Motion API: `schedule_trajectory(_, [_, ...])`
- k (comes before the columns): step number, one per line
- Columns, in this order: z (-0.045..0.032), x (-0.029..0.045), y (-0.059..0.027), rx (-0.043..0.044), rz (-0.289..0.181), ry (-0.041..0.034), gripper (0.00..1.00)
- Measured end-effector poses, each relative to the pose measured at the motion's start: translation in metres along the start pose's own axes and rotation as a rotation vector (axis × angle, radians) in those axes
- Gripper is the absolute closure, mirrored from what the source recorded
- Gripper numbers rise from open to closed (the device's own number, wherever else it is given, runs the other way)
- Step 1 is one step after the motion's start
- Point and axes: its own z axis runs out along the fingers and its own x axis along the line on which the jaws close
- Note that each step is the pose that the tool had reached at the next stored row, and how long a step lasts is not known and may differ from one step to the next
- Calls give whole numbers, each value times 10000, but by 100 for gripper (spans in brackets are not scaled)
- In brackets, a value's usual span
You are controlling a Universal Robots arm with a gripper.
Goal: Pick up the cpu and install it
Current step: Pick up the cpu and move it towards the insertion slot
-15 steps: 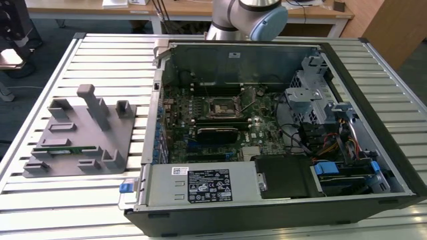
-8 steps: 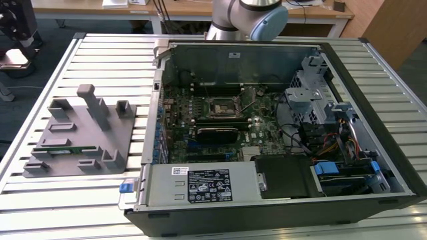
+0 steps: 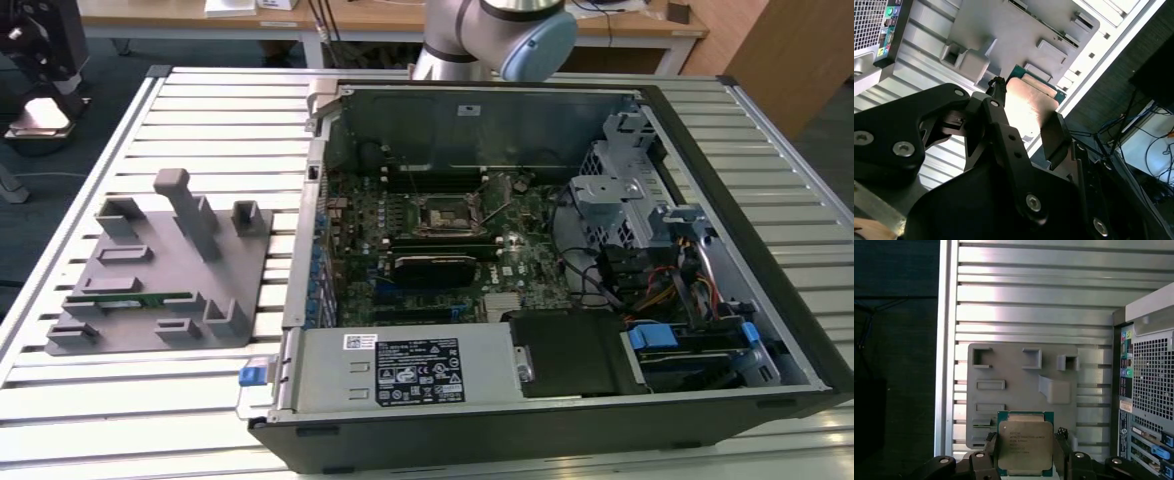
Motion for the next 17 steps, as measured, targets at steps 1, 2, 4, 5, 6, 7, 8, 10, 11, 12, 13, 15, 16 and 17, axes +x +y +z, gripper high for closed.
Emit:
schedule_trajectory(1, [0, -15, 0, 0, 0, 0, 47])
schedule_trajectory(2, [1, -29, 0, -1, 0, 0, 47])
schedule_trajectory(4, [1, -58, -1, 0, 0, 0, 47])
schedule_trajectory(5, [1, -72, -1, 0, 0, 1, 47])
schedule_trajectory(6, [1, -86, -1, 0, 0, 0, 47])
schedule_trajectory(7, [1, -100, -1, 0, 0, 1, 47])
schedule_trajectory(8, [2, -114, -1, 0, 0, 1, 47])
schedule_trajectory(10, [2, -141, -1, 0, 0, 0, 47])
schedule_trajectory(11, [3, -154, -1, 0, 0, 0, 47])
schedule_trajectory(12, [3, -167, -2, -1, 0, 0, 47])
schedule_trajectory(13, [3, -181, -2, -1, -1, 0, 47])
schedule_trajectory(15, [4, -207, -2, 0, 0, 0, 47])
schedule_trajectory(16, [4, -219, -2, 0, 0, 1, 47])
schedule_trajectory(17, [4, -231, -2, 0, 0, 0, 47])
